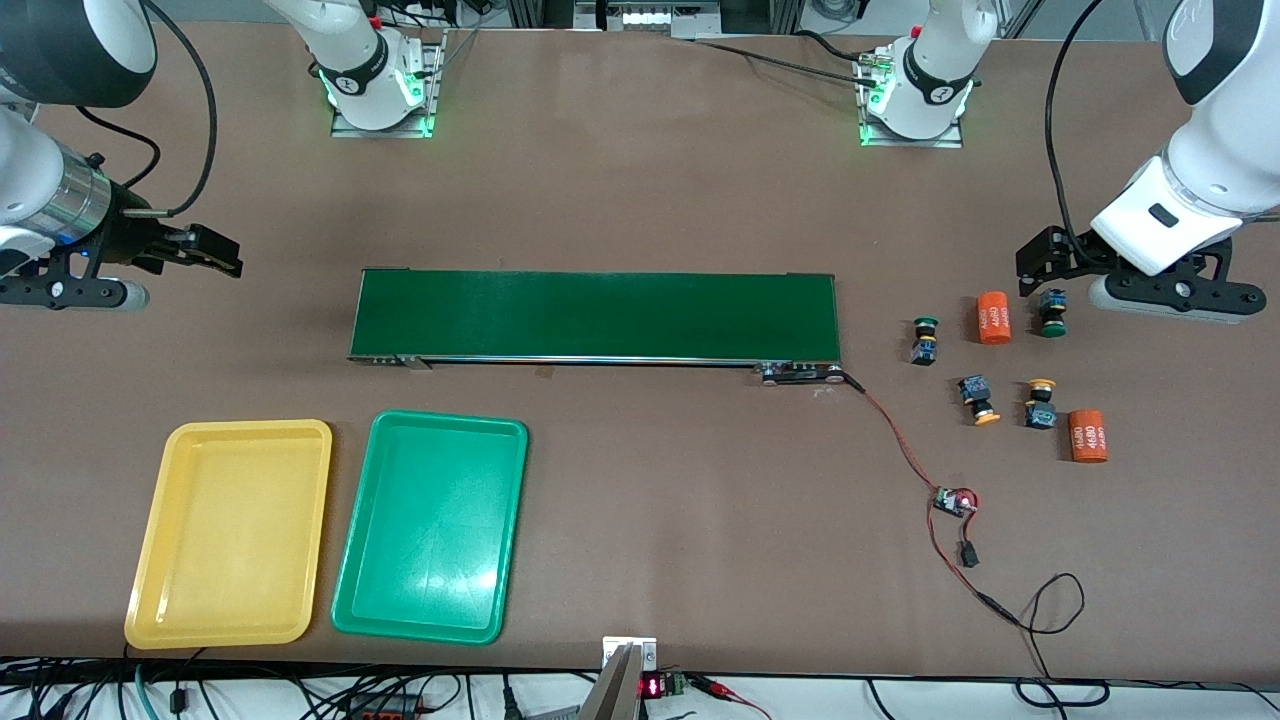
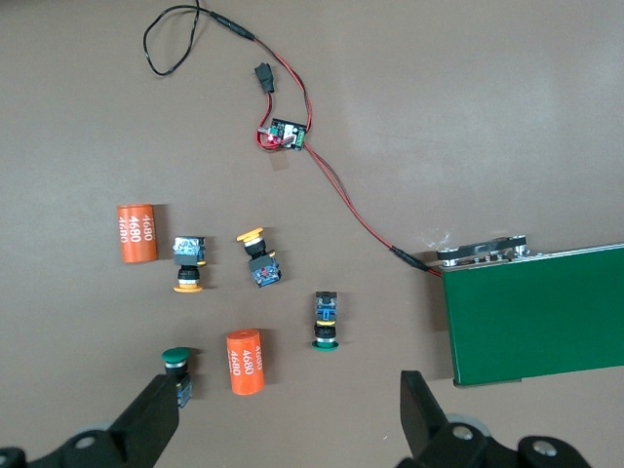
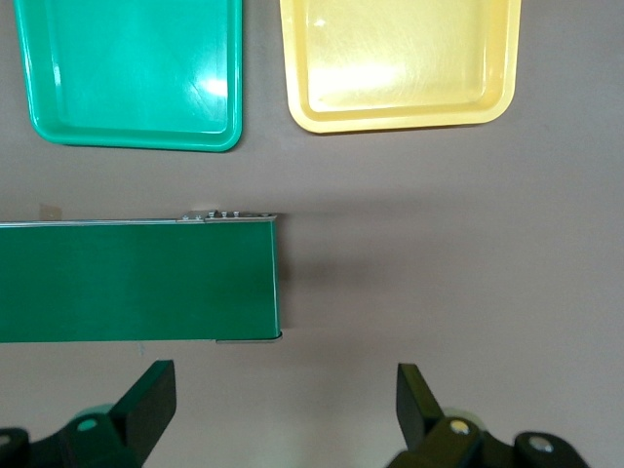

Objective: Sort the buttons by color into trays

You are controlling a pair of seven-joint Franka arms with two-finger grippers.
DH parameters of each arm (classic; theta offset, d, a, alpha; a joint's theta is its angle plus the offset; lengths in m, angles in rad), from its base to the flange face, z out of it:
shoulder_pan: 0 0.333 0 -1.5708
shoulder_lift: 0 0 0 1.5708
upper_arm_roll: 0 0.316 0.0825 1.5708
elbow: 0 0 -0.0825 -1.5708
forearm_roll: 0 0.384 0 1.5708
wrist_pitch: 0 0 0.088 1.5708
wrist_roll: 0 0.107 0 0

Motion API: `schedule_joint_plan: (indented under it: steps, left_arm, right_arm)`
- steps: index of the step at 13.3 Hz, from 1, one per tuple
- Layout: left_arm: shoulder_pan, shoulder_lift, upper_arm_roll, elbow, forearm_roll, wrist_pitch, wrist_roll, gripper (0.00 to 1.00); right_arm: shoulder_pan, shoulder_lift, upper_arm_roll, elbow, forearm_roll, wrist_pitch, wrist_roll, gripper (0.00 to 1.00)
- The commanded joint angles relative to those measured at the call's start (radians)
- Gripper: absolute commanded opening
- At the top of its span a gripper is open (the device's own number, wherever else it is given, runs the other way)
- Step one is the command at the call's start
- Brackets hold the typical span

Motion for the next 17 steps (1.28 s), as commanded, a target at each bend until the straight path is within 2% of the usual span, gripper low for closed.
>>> schedule_joint_plan:
  steps: [1, 17]
  left_arm:
    - [0.005, 0.004, -0.008, 0.006, 0.027, 0.003, -0.013, 1.0]
    - [0.014, 0.027, -0.006, 0.022, 0.045, -0.002, 0.004, 1.0]
  right_arm:
    - [-0.007, -0.023, 0.007, -0.022, 0.001, 0.007, 0.016, 1.0]
    - [-0.007, -0.018, 0.007, -0.019, 0.003, 0.002, 0.018, 1.0]
